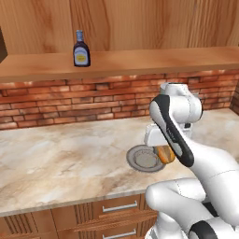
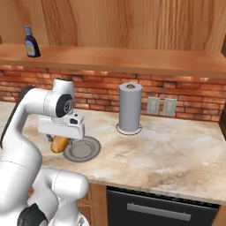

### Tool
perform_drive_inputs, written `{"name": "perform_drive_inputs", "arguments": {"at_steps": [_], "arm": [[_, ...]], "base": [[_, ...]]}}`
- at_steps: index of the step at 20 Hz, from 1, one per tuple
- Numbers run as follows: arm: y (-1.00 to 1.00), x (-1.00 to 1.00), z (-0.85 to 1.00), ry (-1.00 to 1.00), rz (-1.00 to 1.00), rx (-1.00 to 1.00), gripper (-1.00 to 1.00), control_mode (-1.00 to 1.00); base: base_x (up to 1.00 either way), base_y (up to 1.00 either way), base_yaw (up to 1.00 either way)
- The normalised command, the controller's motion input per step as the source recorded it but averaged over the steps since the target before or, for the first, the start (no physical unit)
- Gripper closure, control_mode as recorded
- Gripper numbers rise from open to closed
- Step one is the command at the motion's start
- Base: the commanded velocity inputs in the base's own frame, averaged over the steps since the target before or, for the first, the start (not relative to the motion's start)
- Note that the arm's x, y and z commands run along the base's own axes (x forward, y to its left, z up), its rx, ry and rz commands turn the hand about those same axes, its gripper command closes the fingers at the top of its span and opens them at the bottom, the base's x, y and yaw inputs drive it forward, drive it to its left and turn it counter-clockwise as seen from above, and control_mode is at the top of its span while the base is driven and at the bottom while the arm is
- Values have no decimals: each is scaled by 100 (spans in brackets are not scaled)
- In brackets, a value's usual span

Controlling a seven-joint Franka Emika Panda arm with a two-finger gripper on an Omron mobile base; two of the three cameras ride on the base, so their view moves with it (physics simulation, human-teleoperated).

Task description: Move the hot dog bun to the plate on the dining table and place the condiment next to that plate. Then navigate to the fridge and take the sausage and place it on the plate as well.

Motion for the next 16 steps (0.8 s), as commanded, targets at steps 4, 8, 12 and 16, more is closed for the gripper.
{"name": "perform_drive_inputs", "arguments": {"at_steps": [4,8,12,16], "arm": [[0,-47,94,-9,-2,0,100,-100],[0,-21,74,-7,0,0,100,-100],[0,0,1,0,0,0,100,-100],[0,-7,0,-5,0,-1,100,100]], "base": [[0,0,0],[0,0,0],[0,0,0],[-47,22,-10]]}}
